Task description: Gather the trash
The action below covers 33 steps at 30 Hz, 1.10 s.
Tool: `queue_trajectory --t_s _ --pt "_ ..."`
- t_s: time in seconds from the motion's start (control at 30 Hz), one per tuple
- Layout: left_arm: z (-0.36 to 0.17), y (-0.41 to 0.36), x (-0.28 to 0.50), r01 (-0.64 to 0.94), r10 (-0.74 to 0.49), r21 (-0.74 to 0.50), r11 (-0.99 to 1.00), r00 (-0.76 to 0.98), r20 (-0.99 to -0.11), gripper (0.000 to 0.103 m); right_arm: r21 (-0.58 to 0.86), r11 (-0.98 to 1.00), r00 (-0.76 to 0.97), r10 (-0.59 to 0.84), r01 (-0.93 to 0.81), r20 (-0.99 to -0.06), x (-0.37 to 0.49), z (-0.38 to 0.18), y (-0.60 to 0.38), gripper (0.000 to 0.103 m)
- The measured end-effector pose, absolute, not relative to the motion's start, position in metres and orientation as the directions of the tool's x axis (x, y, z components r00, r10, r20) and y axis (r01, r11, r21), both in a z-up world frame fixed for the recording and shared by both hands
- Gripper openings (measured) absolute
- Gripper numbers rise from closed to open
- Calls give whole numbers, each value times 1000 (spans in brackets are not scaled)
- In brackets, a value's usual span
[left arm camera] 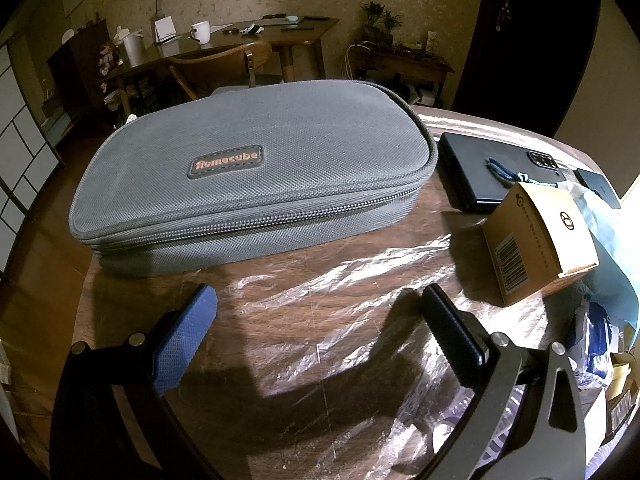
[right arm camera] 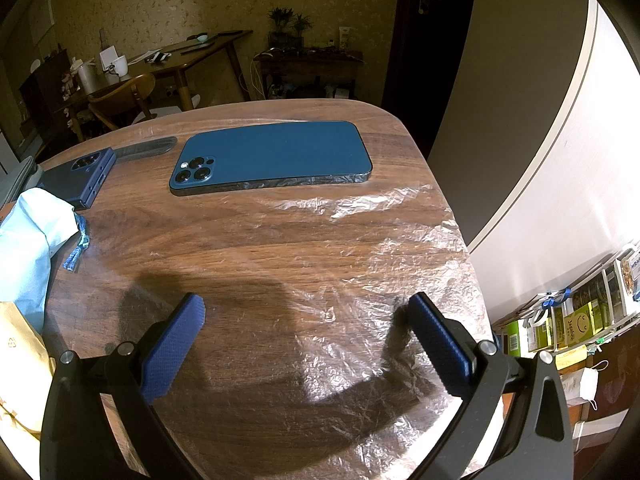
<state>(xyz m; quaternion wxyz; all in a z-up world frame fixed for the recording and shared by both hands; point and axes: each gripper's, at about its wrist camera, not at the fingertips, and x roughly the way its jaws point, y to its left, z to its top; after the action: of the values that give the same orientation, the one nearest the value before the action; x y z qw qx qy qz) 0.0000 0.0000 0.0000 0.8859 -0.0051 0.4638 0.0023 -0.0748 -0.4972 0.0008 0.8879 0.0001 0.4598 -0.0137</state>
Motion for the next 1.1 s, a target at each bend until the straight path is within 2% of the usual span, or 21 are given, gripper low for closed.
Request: queue_trajectory --t_s 1.1 --pt "3 8 0 -9 0 -6 1000 570 -822 102 -14 1000 577 -26 25 -817 -74 1 -496 99"
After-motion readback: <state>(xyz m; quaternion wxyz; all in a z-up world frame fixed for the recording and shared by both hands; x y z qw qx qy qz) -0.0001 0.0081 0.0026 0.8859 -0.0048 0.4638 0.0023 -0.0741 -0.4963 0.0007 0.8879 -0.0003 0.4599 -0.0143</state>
